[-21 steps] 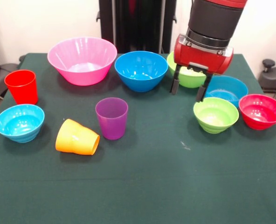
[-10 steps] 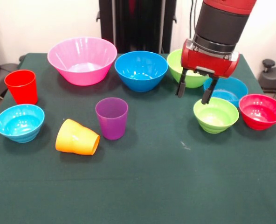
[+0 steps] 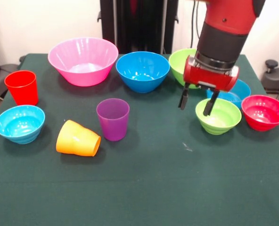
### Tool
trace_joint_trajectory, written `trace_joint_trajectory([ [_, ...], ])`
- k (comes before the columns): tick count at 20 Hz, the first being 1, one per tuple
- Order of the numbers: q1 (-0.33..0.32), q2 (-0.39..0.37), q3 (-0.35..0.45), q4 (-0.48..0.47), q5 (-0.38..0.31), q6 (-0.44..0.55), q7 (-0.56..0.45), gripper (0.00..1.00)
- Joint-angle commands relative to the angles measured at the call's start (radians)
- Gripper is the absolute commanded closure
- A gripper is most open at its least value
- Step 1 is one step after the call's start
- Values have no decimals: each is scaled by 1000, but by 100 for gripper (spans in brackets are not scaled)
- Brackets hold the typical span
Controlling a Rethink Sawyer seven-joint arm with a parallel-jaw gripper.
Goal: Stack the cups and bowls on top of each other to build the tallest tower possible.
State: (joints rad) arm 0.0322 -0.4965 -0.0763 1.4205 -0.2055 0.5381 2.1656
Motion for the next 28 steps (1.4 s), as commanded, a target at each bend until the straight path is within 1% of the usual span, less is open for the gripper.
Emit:
trace_joint_trajectory([
  [1, 33, 115, 13, -15, -54, -86, 86, 0],
  [7, 50, 171, -9, -49, -38, -125, 90, 0],
  [14, 66, 189, -20, -56, -12, -133, 88, 0],
  [16, 70, 183, -21, -52, -6, -128, 90, 0],
  [28, 57, 78, -2, -7, 19, -43, 57, 0],
])
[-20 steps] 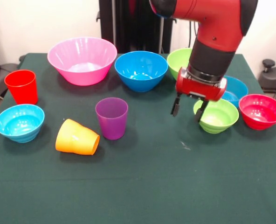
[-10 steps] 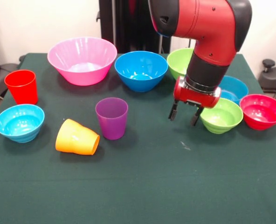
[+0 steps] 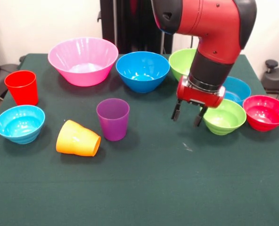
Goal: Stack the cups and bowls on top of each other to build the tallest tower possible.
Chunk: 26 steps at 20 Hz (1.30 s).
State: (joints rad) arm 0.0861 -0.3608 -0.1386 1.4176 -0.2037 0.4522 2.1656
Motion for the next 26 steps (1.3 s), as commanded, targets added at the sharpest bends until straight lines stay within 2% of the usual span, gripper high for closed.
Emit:
trace_joint_trajectory([
  [1, 2, -70, 61, 2, 19, 53, 55, 0],
  [13, -18, -185, 86, 64, 36, 133, 14, 0],
  [19, 8, -188, 81, 67, 41, 140, 43, 0],
  [26, 26, -156, 81, 76, 47, 93, 70, 0],
])
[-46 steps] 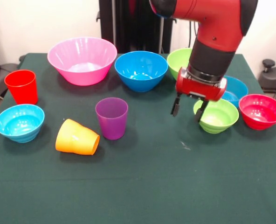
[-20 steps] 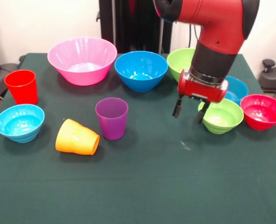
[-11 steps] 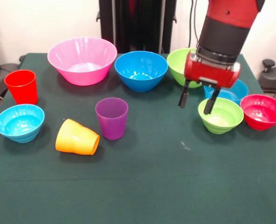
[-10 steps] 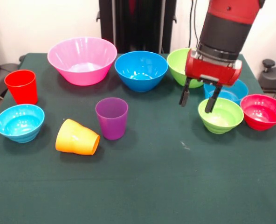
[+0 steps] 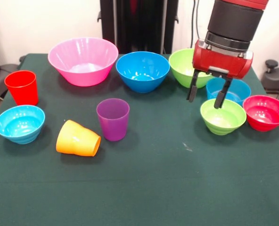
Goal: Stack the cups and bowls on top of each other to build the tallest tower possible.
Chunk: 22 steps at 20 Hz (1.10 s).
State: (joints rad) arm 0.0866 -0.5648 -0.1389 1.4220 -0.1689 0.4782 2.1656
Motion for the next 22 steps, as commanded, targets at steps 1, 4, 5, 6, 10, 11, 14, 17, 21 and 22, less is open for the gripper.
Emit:
trace_joint_trajectory([
  [1, 29, 50, 80, 74, 12, 62, 73, 0],
  [4, 35, 51, 77, 78, 12, 63, 73, 0],
  [5, 39, 52, 74, 78, 11, 63, 74, 0],
  [6, 41, 54, 76, 78, 12, 64, 74, 0],
  [10, 51, 52, 75, 77, 20, 74, 81, 0],
  [11, 55, 48, 73, 79, 24, 80, 86, 0],
  [14, 66, 44, 71, 79, 33, 91, 91, 0],
  [17, 71, 40, 73, 87, 43, 97, 93, 0],
  [21, 78, 39, 67, 97, 44, 94, 89, 0],
  [22, 82, 33, 63, 102, 44, 93, 91, 0],
])
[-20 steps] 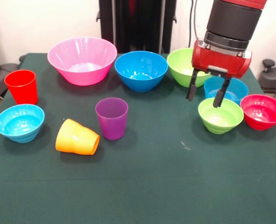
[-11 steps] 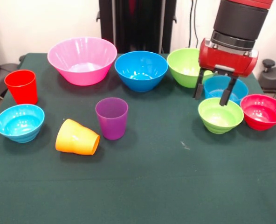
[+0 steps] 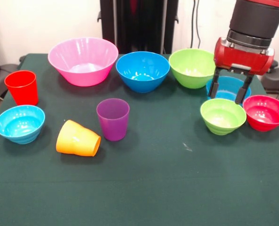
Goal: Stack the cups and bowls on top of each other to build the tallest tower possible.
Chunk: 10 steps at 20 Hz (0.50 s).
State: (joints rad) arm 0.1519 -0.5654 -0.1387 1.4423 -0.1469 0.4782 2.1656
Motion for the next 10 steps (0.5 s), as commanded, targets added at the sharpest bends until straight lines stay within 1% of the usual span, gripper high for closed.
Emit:
trace_joint_trajectory([
  [1, 17, 31, 60, 86, 20, 91, 90, 0],
  [4, 11, 19, 58, 100, 14, 86, 80, 0],
  [10, -30, 0, 69, 134, -5, 60, 35, 0],
])
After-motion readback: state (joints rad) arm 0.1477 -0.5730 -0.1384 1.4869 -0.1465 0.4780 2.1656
